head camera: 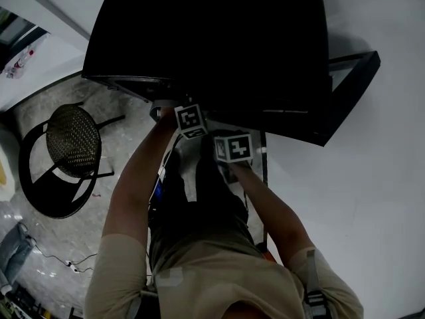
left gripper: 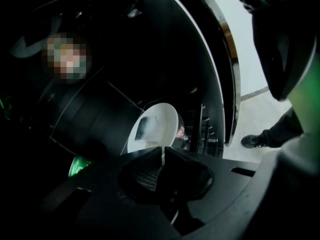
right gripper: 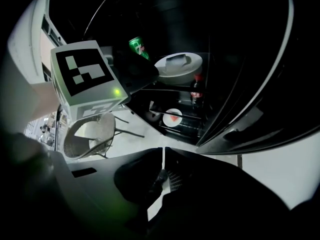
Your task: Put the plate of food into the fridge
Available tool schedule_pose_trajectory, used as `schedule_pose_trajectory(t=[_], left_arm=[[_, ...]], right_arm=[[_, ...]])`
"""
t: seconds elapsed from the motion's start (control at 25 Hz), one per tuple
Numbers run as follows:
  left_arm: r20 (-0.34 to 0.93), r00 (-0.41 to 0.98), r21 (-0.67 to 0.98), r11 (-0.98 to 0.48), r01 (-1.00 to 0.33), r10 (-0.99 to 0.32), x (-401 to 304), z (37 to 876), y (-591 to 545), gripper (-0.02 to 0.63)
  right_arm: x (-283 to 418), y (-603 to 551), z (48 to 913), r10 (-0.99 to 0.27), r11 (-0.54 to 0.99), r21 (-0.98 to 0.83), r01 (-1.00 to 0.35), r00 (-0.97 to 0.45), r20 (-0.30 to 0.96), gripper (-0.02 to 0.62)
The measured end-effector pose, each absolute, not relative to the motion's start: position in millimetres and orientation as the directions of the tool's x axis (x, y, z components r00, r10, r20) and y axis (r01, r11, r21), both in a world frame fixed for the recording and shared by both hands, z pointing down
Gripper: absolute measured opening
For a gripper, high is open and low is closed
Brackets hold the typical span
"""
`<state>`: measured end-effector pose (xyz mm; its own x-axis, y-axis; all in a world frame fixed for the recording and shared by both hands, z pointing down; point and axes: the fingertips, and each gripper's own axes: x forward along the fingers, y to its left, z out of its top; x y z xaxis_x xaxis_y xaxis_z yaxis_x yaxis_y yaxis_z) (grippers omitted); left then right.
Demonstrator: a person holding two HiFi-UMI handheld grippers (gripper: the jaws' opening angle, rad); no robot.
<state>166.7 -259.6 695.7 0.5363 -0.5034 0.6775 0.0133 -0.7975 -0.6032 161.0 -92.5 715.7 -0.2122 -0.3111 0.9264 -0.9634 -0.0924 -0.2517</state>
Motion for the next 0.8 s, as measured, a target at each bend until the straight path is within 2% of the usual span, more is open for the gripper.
schedule_pose_trajectory(t=[0.44,0.6,0.72,0.8], left_arm=[[0.649,0.598,-0.526,-0.845,-0.094,-0.47,142.2,668.6,-240.6,0.021],[0.676,0.6,-0.45,-0.885,-0.123,-0.427,113.4,660.4,-231.8,0.012],[0.669,0.606,-0.405,-0.894,-0.19,-0.432,89.7,646.1,-229.6,0.011],[0.699,0.602,-0.335,-0.92,-0.203,-0.387,77.3,643.1,-220.9,0.011]], right_arm=[[154.5,-91.6,703.5,-0.347,-0.108,-0.305,-0.946,-0.251,0.903,0.029],[135.6,-94.5,689.9,-0.391,-0.085,-0.372,-0.924,-0.312,0.866,0.031],[125.4,-89.7,683.1,-0.385,-0.082,-0.378,-0.922,-0.32,0.866,0.031],[122.0,-88.3,678.1,-0.384,-0.083,-0.379,-0.922,-0.322,0.866,0.029]])
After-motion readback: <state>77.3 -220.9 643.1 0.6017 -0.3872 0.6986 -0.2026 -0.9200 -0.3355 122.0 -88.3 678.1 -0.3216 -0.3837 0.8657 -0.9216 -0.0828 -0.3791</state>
